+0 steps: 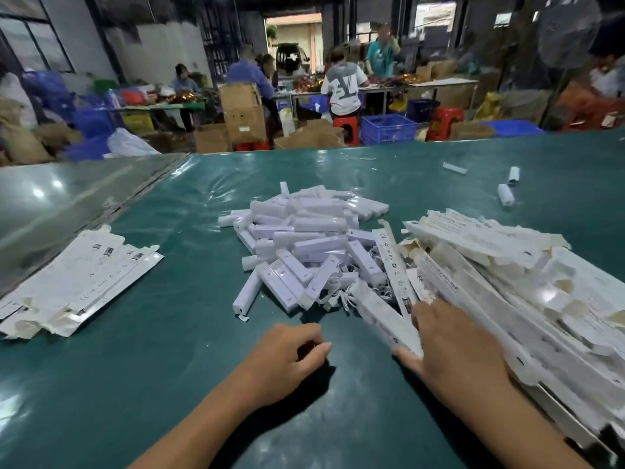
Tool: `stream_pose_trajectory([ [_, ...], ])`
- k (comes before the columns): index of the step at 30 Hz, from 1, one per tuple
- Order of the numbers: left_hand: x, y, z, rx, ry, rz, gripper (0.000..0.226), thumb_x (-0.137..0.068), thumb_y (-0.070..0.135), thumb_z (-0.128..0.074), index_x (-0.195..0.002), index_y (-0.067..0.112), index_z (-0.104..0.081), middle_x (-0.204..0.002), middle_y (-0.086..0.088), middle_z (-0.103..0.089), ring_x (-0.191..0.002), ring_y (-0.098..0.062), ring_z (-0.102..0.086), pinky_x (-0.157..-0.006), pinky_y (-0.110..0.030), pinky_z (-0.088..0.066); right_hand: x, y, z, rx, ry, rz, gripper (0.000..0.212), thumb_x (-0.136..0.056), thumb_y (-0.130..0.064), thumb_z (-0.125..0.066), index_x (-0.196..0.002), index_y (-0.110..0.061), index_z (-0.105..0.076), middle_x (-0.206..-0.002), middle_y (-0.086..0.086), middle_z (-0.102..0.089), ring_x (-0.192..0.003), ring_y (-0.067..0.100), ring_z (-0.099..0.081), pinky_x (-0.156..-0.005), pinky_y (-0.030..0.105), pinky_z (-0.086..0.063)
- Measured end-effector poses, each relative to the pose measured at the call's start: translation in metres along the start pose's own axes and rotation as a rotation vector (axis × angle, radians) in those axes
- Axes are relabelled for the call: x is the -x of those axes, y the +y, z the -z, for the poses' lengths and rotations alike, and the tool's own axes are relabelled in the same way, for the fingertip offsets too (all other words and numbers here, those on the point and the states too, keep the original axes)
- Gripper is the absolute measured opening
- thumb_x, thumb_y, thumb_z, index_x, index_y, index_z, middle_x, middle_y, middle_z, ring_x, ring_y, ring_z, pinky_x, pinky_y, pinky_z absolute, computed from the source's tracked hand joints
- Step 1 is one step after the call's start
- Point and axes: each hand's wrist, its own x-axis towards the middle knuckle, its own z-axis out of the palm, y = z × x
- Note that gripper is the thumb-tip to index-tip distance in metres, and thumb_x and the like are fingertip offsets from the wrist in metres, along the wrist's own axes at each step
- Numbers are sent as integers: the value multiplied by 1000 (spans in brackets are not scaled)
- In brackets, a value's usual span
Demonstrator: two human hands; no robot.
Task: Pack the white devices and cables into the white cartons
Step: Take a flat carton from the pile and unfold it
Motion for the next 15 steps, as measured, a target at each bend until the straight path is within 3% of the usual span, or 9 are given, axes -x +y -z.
stream_pose_trajectory([
  [2,0,2,1,64,38,23,26,-95,40,-55,-76,22,-60,-64,10,-56,-60,-9,-48,-64,-31,-41,-1,3,3,14,-52,-6,41,-94,-67,-45,-118,-35,-38,-106,-14,-42,-105,12,-50,-67,29,-40],
  [4,2,6,4,107,43,39,27,-94,40,-56,-77,21,-62,-65,6,-60,-62,-14,-53,-65,-34,-44,-1,6,12,-46,-75,-22,33,-93,-66,-47,-104,-36,-38,-90,-15,-42,-89,11,-53,-63,30,-40],
  [6,3,12,7,149,56,53,28,-92,43,-58,-81,18,-65,-70,3,-64,-67,-18,-58,-68,-38,-49,-4,5,26,-285,-41,-54,37,-89,-66,-56,-90,-32,-41,-75,-12,-51,-69,6,-53,-54,27,-37],
  [8,3,25,12,351,93,116,36,-85,51,-60,-95,18,-69,-85,3,-71,-81,-18,-66,-78,-41,-54,-5,-11,37,-667,13,-9,32,-86,-57,-68,-82,-31,-50,-68,-8,-62,-57,4,-56,-48,21,-38],
  [10,-2,38,17,694,118,195,52,-78,53,-64,-116,17,-65,-107,4,-74,-101,-16,-70,-88,-36,-57,-8,-41,43,-909,-19,110,21,-88,-45,-72,-85,-32,-57,-76,-25,-67,-62,-6,-62,-52,12,-46],
  [12,-11,46,27,899,134,262,50,-81,47,-70,-120,16,-64,-111,1,-75,-104,-17,-71,-86,-29,-57,-12,-71,40,-922,-56,238,15,-91,-40,-72,-97,-34,-59,-82,-21,-69,-74,-7,-63,-61,11,-47],
  [15,-19,42,54,726,154,237,20,-89,30,-72,-101,15,-69,-90,-5,-75,-83,-16,-70,-72,-33,-57,-19,-92,24,-938,-59,363,10,-94,-36,-68,-99,-32,-60,-85,-10,-69,-79,5,-63,-68,18,-48],
])
